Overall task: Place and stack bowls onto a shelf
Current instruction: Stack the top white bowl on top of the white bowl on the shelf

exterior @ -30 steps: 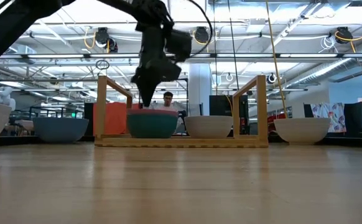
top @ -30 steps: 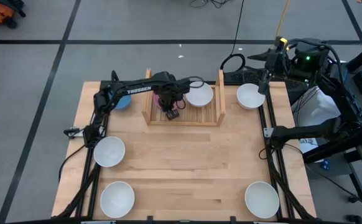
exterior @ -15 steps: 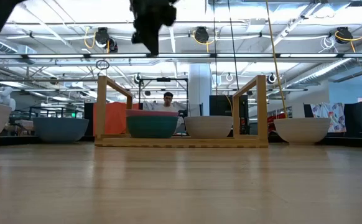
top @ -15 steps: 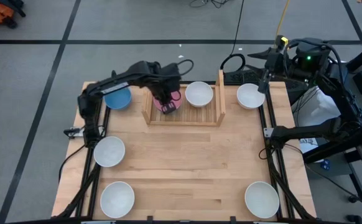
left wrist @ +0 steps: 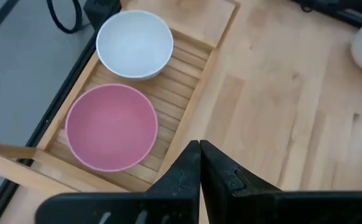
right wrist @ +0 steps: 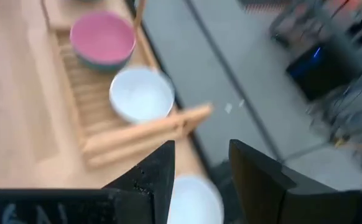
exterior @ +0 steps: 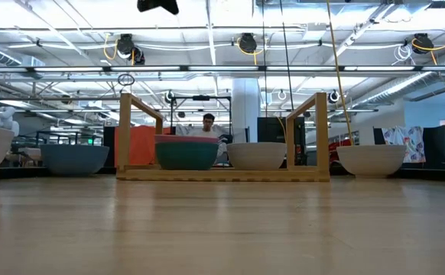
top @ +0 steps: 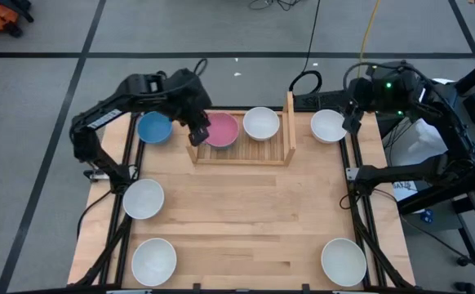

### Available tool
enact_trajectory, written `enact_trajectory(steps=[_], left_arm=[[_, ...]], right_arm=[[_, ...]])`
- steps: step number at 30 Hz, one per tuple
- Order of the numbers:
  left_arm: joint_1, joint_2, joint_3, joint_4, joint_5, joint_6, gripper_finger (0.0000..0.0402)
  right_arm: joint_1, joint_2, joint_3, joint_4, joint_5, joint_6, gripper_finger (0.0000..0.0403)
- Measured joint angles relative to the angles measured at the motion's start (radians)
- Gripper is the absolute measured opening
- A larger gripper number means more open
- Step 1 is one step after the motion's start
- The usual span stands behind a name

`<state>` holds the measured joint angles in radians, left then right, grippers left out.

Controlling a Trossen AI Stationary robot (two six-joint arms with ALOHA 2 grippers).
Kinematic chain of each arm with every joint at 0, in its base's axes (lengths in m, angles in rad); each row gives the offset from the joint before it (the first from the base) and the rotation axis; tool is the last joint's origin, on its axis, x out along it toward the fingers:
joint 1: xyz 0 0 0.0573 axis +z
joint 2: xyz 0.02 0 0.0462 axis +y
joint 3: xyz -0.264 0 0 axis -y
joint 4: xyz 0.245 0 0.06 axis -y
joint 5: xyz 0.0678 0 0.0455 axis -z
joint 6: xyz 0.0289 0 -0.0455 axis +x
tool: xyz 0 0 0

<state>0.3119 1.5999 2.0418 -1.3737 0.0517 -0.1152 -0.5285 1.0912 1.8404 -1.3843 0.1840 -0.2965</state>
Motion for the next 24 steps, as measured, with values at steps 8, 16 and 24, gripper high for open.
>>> enact_trajectory(steps=[8, 16, 24], left_arm=[[0.0, -0.043, 0.0, 0.003, 0.0, 0.006, 0.0005], [0.0, -0.044, 0.0, -0.028, -0.001, 0.007, 0.0005], [0.001, -0.044, 0.0, -0.045, -0.001, 0.007, 0.0005]], right_arm=[[0.0, 0.031, 0.0, -0.186, -0.002, 0.337, 0.0146], [-0.033, 0.103, -0.1, -0.127, 0.126, 0.501, 0.0142], [-0.2, 0.168, -0.274, -0.053, 0.154, 0.539, 0.0132]])
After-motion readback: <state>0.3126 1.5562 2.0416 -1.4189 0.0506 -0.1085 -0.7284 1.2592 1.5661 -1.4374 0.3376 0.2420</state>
